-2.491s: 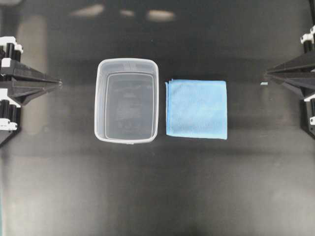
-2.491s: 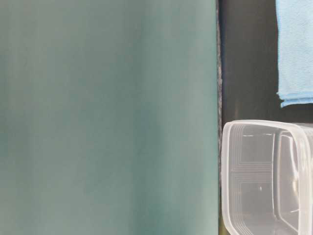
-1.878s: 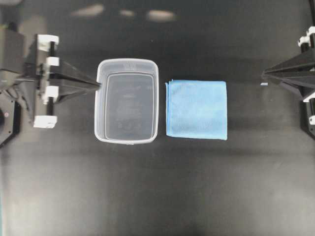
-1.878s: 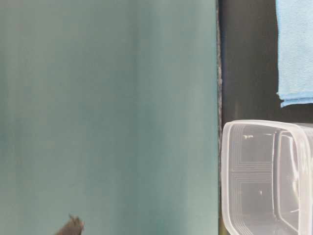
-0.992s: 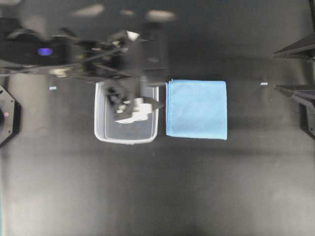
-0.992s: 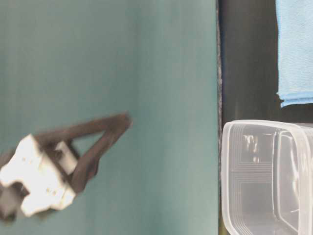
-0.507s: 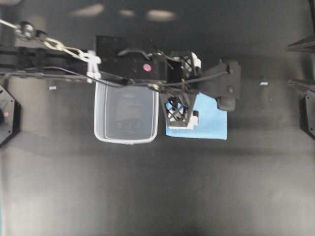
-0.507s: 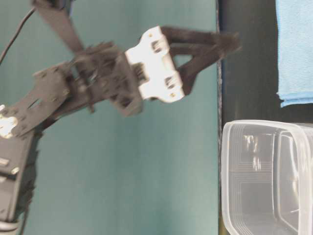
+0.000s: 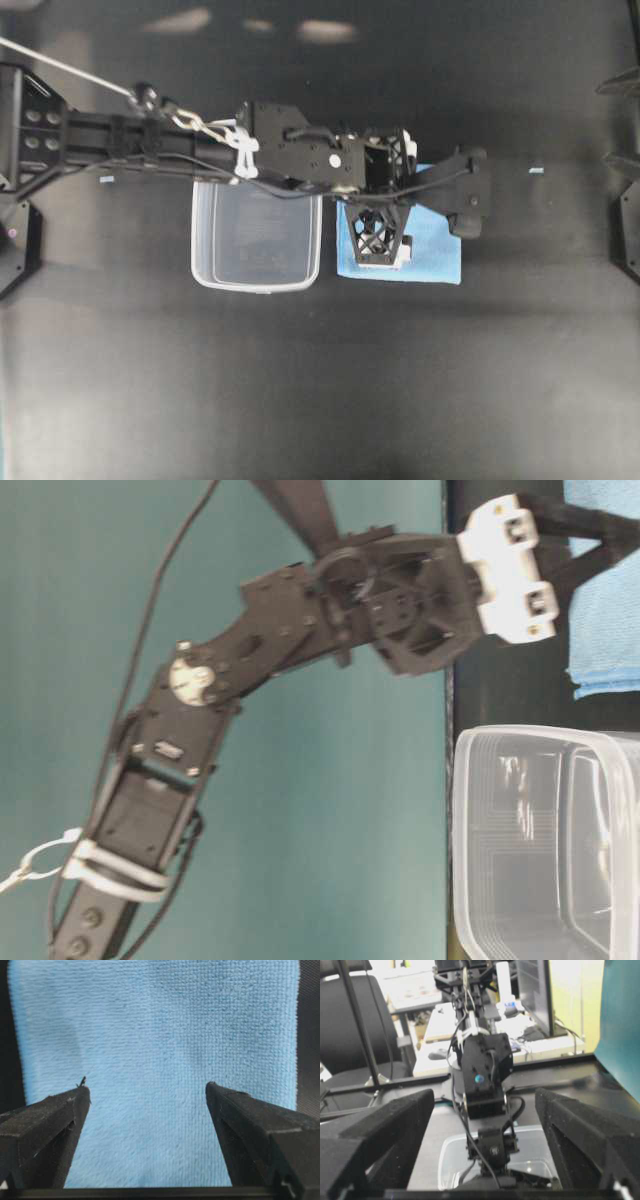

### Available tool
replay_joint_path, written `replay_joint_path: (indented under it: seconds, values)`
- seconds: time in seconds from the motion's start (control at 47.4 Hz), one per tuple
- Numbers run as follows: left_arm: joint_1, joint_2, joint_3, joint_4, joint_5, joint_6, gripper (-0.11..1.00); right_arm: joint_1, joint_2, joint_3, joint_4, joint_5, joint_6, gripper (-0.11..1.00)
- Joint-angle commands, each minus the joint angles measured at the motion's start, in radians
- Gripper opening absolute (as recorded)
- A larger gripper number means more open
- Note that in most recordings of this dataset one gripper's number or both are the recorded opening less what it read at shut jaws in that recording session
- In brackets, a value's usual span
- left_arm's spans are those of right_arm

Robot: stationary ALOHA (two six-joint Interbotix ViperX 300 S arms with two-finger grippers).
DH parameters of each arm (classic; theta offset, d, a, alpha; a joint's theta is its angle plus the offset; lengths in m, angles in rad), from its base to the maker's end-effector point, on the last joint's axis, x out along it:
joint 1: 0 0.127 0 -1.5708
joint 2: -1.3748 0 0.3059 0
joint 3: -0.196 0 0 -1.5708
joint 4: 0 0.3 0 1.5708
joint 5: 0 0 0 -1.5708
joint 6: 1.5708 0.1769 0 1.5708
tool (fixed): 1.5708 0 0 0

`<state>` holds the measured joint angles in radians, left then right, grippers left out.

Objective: Place the blue towel into the container with the left arm.

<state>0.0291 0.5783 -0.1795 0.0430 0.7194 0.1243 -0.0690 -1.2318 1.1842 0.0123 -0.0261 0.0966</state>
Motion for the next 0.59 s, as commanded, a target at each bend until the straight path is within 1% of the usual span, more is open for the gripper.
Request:
replay_joint_path:
  seconds: [0.0,0.253,0.359,0.401,0.443,0.57]
  values:
    - [-0.005,0.014,-0.005,0.002,-0.009,-0.003,0.9,-0.003,0.008,-0.015,0.003,-0.003,0.0,0.79]
    - [-0.011,0.031,0.006,0.003,0.0,-0.009,0.89,-0.003,0.008,-0.012,0.003,0.009,0.0,0.79]
    - [-0.014,0.028,0.014,0.003,0.0,-0.011,0.84,-0.003,0.008,-0.011,0.003,0.015,0.0,0.79]
    - [-0.015,0.028,0.018,0.003,0.002,-0.012,0.79,-0.003,0.006,-0.011,0.003,0.015,0.0,0.79]
    - [-0.02,0.026,0.02,0.002,0.005,-0.011,0.72,-0.003,0.006,-0.011,0.003,0.015,0.0,0.79]
    - [-0.032,0.025,0.018,0.003,0.032,-0.002,0.39,-0.003,0.006,-0.008,0.003,0.025,0.0,0.79]
